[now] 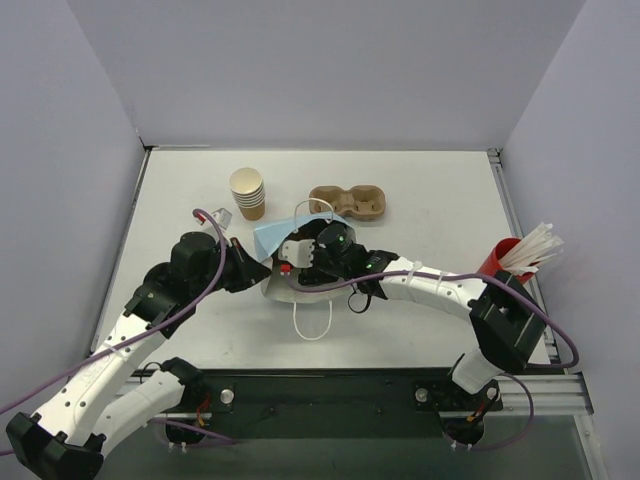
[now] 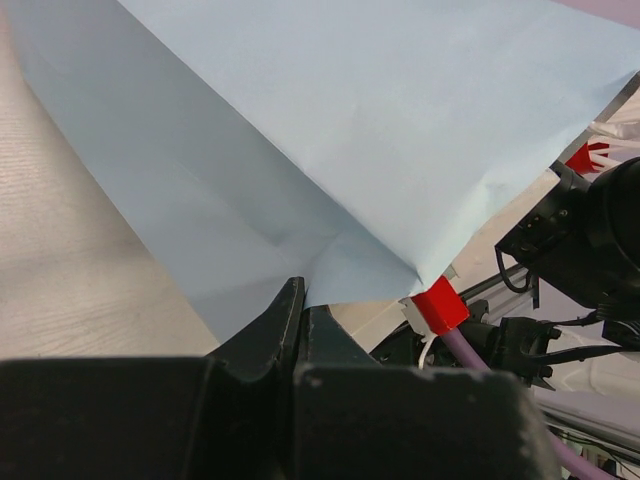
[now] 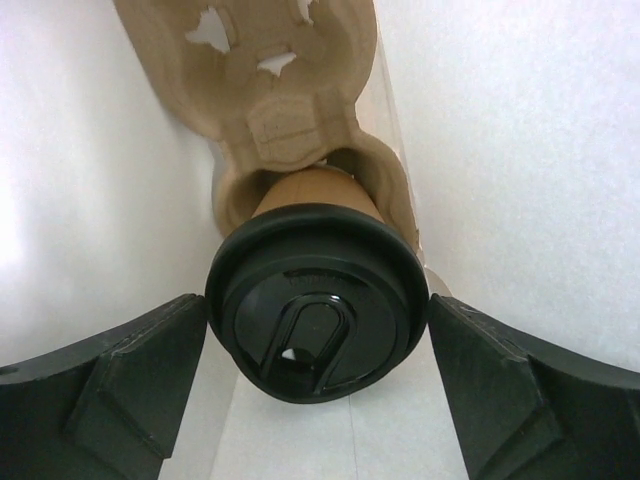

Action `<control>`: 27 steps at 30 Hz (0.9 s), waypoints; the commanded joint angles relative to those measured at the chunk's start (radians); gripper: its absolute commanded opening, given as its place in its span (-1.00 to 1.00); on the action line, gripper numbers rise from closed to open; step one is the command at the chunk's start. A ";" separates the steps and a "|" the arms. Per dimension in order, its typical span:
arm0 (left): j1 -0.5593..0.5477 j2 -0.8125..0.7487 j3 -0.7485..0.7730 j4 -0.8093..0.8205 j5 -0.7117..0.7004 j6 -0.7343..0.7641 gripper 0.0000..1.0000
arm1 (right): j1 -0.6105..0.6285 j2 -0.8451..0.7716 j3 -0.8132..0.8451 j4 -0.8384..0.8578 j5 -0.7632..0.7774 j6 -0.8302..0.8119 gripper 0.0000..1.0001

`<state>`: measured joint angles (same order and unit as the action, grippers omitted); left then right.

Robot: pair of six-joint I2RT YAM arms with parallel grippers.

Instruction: Pack the takeout coffee

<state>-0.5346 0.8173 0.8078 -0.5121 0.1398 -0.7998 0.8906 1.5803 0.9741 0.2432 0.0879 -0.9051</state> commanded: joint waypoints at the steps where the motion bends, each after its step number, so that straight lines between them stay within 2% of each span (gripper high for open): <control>1: 0.004 -0.007 0.042 0.001 0.011 0.004 -1.00 | -0.009 -0.062 0.052 -0.047 0.001 0.029 0.99; 21: 0.004 0.039 0.091 -0.045 0.012 0.027 -1.00 | -0.016 -0.077 0.159 -0.176 -0.020 0.075 1.00; 25: 0.004 0.049 0.114 -0.058 0.012 0.037 -1.00 | -0.016 -0.077 0.167 -0.196 -0.028 0.078 0.97; 27: 0.004 0.056 0.125 -0.069 0.009 0.042 -1.00 | -0.016 -0.074 0.179 -0.222 -0.028 0.084 0.90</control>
<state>-0.5346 0.8654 0.8730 -0.5461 0.1394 -0.7811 0.8829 1.5585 1.0973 0.0517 0.0681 -0.8516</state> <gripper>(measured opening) 0.025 0.980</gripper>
